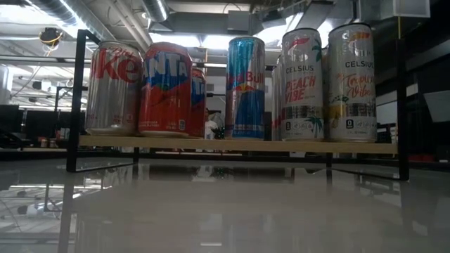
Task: Place canned beverage on shelf
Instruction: Return to Home Position
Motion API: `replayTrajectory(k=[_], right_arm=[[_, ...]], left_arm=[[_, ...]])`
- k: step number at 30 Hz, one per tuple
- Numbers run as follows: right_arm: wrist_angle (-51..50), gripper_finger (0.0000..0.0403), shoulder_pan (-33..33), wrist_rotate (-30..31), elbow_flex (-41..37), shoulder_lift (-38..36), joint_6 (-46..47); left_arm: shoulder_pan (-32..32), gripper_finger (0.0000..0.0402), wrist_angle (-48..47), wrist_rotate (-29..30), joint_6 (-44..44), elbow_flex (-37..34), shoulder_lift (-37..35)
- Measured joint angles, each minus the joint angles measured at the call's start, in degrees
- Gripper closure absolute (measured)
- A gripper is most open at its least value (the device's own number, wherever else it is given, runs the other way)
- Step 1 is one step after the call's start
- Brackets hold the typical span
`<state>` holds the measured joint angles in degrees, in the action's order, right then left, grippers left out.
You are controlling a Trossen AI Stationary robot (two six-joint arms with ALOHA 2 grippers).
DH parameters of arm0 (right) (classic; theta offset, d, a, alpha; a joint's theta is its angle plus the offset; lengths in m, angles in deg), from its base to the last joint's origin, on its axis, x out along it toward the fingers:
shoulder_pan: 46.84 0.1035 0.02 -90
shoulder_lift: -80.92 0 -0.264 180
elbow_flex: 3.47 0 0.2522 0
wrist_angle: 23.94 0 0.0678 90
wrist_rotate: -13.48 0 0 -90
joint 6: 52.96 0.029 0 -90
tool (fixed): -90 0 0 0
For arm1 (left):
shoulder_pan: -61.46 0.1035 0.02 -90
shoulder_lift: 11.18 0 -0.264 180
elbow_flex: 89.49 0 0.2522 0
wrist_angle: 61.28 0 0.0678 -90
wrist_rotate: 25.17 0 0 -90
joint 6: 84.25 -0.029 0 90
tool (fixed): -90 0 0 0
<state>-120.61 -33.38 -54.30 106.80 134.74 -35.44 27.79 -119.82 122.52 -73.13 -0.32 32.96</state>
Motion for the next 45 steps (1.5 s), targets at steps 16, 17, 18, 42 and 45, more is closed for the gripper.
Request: replayTrajectory(k=[16,17,18,42,45], right_arm=[[36.7,0.0364,0.0,-5.4,-42.2,-21.1,-2.5],[38.2,0.0376,0.0,-5.4,-44.1,-22.0,-2.8],[39.3,0.0388,0.0,-5.4,-45.7,-22.9,-2.9],[60.7,0.0398,0.0,-10.5,-65.5,-33.8,-13.2],[63.7,0.0398,0.0,-10.5,-68.3,-36.2,-13.3]], left_arm=[[5.6,0.0349,3.0,-2.0,5.3,-20.3,-9.8],[6.1,0.0361,4.0,-2.0,5.3,-21.9,-10.5],[6.6,0.0373,5.3,-2.3,5.3,-23.5,-11.1],[25.7,0.0401,35.3,-25.9,-10.2,-51.3,-30.9],[27.4,0.0401,35.8,-26.1,-9.6,-54.0,-33.6]])
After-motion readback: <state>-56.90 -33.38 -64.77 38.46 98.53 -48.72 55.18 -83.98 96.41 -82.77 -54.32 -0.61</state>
